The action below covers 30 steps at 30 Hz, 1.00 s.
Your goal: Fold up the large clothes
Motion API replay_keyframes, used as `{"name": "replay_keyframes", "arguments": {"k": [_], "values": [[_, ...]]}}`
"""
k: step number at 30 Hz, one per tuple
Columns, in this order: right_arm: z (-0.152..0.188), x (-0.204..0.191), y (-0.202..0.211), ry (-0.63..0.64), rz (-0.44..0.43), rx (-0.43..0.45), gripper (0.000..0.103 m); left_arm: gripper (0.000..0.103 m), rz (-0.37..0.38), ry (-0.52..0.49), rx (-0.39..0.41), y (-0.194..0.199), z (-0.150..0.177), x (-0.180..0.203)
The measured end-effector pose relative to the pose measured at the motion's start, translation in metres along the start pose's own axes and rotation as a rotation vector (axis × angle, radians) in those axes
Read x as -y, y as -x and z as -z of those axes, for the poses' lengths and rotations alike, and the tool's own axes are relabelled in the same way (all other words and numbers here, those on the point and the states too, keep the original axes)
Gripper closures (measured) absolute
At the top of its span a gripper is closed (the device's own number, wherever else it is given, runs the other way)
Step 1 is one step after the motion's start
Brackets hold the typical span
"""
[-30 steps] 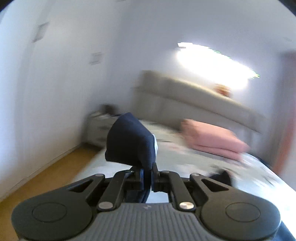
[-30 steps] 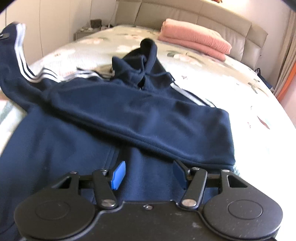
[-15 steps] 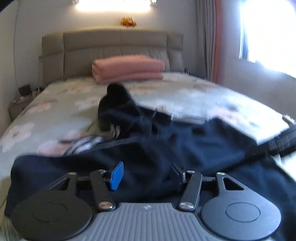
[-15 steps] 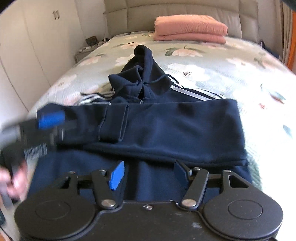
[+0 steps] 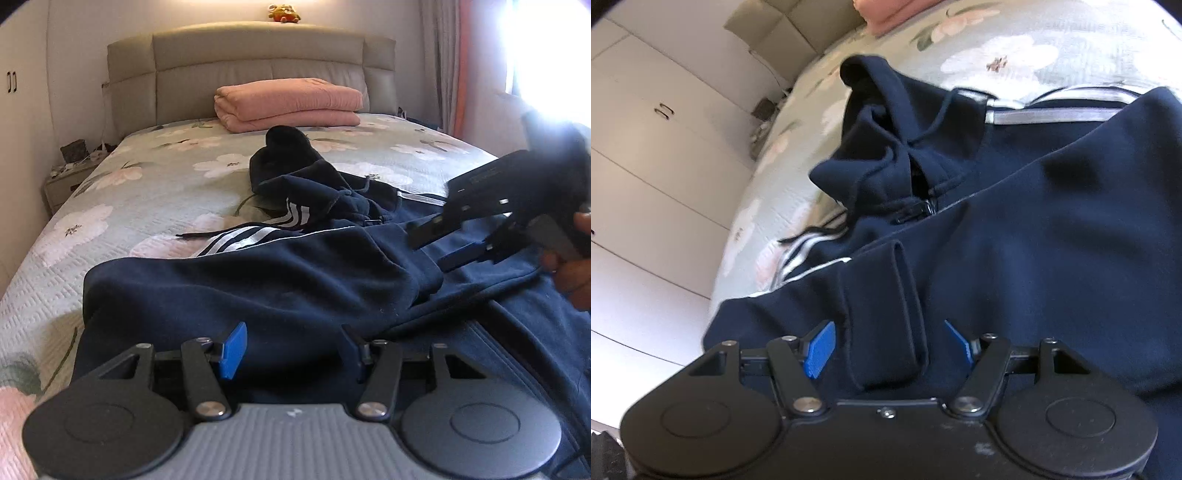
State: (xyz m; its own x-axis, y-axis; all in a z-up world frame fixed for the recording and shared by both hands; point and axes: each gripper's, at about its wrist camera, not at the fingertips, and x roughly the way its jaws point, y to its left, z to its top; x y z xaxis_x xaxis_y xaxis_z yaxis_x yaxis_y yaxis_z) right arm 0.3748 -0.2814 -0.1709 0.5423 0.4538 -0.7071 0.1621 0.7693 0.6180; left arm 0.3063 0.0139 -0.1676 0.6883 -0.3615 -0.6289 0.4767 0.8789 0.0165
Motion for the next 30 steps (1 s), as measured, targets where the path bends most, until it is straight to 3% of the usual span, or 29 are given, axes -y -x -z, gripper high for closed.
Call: {"name": "replay_keyframes", "arguments": {"k": [2, 3, 4, 5, 7, 13, 17, 21, 24, 26, 28, 29, 30], "values": [[0.004, -0.003, -0.009, 0.009, -0.051, -0.029, 0.024, 0.046, 0.002, -0.01, -0.001, -0.001, 0.001, 0.002], [0.007, -0.006, -0.01, 0.032, -0.061, -0.03, 0.039, 0.046, 0.002, -0.012, -0.002, -0.002, 0.001, 0.002], [0.012, -0.015, -0.009, 0.083, -0.041, 0.001, 0.082, 0.046, 0.0, -0.012, -0.002, -0.003, 0.001, 0.003], [0.017, -0.026, -0.006, 0.153, 0.01, 0.038, 0.098, 0.046, -0.003, -0.011, -0.003, -0.003, 0.001, 0.003], [0.025, -0.046, 0.007, 0.269, 0.084, 0.13, 0.098, 0.047, -0.008, -0.016, 0.0, -0.004, -0.001, 0.004], [0.021, -0.071, 0.07, 0.416, 0.206, 0.357, 0.099, 0.05, 0.0, -0.028, 0.06, 0.005, -0.021, 0.011], [0.013, -0.064, 0.113, 0.464, 0.29, 0.457, 0.099, 0.051, 0.015, -0.049, 0.102, 0.01, -0.033, 0.021], [0.005, -0.032, 0.147, 0.417, 0.423, 0.549, 0.099, 0.048, 0.063, -0.087, 0.076, -0.002, -0.038, 0.036], [0.0, 0.014, 0.152, 0.34, 0.51, 0.532, 0.099, 0.048, 0.059, -0.149, 0.052, -0.018, -0.035, 0.053], [-0.005, 0.052, 0.134, 0.26, 0.521, 0.399, 0.099, 0.048, 0.024, -0.188, 0.012, -0.034, -0.029, 0.062], [-0.002, 0.086, 0.104, 0.202, 0.609, 0.264, 0.098, 0.049, -0.013, -0.192, -0.065, -0.056, -0.022, 0.064], [0.002, 0.1, 0.092, 0.197, 0.63, 0.225, 0.095, 0.049, -0.012, -0.182, -0.085, -0.062, -0.018, 0.062], [0.007, 0.104, 0.088, 0.225, 0.621, 0.244, 0.095, 0.05, 0.004, -0.168, -0.086, -0.063, -0.016, 0.059]]}}
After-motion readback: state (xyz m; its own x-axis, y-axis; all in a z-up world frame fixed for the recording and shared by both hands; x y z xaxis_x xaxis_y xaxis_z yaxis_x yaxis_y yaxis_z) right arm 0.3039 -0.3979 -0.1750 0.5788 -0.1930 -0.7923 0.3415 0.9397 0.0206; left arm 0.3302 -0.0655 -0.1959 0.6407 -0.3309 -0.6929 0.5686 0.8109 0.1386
